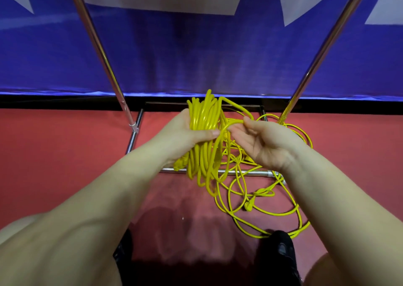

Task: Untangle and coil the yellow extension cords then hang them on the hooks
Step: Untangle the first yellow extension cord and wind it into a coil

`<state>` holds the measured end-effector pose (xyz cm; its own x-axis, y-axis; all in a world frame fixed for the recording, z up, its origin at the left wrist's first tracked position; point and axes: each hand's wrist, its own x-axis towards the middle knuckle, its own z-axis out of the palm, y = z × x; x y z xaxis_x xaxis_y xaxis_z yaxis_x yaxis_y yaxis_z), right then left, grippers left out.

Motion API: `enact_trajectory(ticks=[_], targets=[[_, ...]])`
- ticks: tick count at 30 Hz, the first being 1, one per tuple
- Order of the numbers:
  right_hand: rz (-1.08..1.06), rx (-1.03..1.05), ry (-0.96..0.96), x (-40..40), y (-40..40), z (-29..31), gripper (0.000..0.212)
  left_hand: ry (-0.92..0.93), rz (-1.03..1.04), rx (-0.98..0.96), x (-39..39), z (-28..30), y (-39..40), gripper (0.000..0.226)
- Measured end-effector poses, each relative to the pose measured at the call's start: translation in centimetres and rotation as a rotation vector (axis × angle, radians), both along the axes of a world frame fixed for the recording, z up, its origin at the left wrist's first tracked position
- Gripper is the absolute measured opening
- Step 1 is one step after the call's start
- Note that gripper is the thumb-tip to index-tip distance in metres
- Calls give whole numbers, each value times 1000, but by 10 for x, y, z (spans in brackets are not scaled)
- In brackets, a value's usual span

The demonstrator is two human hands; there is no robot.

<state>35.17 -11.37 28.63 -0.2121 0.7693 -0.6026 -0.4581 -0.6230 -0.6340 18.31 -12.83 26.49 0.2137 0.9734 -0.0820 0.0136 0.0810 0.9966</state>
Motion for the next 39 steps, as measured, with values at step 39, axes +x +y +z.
enact_trajectory(ticks=[39], targets=[[319,852,-1358,24,0,-26,14,-30,494,-235,-45,-1,19,10]])
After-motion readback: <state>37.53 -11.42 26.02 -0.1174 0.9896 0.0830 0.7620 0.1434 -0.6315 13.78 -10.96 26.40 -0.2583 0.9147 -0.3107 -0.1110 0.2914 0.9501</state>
